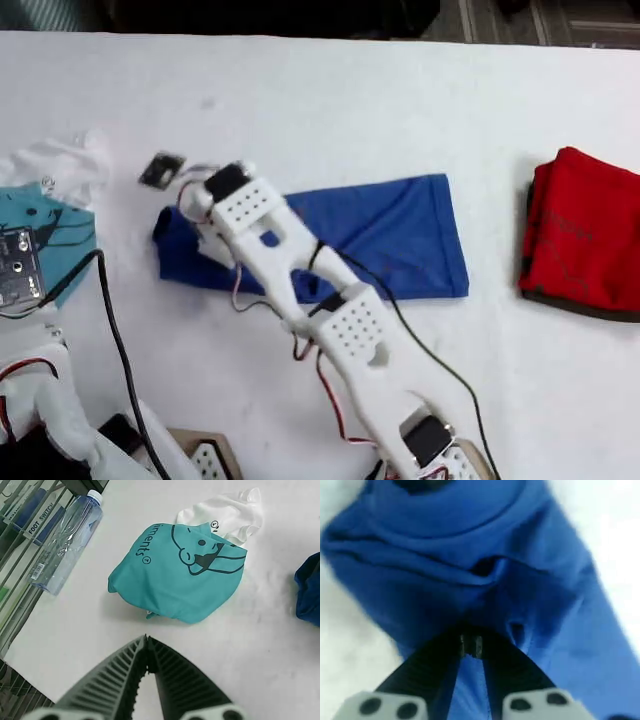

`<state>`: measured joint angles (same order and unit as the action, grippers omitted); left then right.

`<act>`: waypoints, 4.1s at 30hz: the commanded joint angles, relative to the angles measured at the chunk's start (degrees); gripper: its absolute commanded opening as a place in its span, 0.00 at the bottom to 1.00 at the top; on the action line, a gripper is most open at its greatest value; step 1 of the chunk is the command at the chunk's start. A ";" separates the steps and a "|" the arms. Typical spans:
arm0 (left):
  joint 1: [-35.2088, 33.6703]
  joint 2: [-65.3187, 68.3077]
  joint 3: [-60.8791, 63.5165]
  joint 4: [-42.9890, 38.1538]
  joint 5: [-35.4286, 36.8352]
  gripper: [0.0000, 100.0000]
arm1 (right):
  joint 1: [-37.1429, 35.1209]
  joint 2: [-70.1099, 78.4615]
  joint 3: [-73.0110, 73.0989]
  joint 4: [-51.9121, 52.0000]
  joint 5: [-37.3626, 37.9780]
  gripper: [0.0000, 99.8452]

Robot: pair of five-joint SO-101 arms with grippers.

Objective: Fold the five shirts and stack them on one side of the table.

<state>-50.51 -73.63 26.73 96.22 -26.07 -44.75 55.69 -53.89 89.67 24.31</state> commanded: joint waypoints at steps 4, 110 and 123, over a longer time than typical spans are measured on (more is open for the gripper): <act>-0.22 -0.31 -0.18 0.35 -0.44 0.02 | -0.13 -6.81 -7.47 9.54 -0.26 0.02; 4.00 -0.31 -0.18 0.26 -4.04 0.03 | 1.89 -44.88 31.38 -8.13 -8.18 0.02; 4.00 -0.31 -0.18 0.35 -4.04 0.03 | -3.12 -21.49 5.98 0.22 -8.62 0.09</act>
<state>-47.16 -73.63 26.73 96.22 -30.20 -47.56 32.57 -42.29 87.91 16.04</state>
